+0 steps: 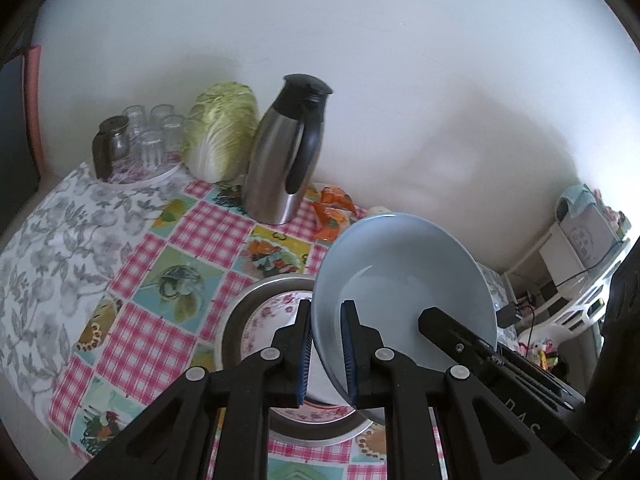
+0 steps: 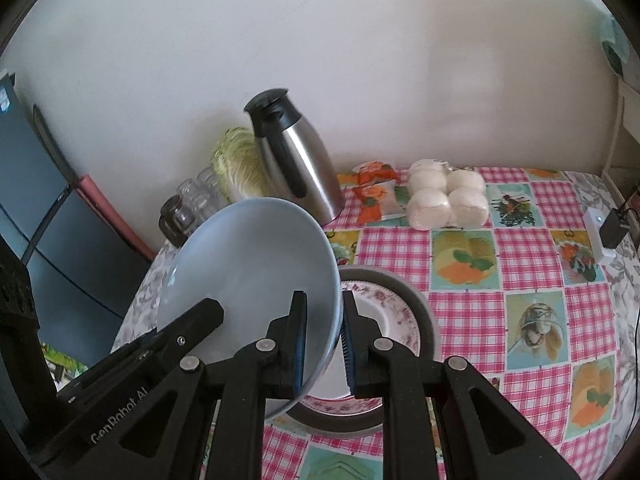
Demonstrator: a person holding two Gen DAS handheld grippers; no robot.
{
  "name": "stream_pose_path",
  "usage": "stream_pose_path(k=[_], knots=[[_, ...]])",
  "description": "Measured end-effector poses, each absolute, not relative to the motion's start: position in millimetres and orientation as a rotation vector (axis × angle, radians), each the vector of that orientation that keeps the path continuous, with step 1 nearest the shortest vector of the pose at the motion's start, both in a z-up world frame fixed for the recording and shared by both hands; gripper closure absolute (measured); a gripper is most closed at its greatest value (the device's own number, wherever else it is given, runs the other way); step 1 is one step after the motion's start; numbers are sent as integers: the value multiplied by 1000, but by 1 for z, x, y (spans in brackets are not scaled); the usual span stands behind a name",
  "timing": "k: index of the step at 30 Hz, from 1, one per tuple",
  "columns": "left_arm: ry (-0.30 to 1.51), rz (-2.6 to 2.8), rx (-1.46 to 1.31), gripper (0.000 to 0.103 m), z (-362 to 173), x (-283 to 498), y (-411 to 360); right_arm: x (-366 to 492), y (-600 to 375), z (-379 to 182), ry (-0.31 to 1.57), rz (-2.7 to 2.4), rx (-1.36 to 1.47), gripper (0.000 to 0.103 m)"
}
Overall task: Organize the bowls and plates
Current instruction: 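Lower the pale blue bowl onto the white square bowl with both grippers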
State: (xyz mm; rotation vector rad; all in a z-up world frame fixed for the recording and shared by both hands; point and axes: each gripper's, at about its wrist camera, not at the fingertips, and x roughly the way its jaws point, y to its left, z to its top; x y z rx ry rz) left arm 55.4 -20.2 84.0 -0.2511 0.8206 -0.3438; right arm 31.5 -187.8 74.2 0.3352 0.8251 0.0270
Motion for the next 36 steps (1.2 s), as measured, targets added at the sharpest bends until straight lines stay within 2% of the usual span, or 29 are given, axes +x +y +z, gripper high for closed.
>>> stream_pose_path(k=[9, 36], knots=[[849, -320, -277, 87, 75, 62, -5, 40, -170, 63, 871, 53, 307, 84], [1008, -309, -242, 87, 32, 86, -30, 59, -186, 17, 1017, -22, 320, 84]])
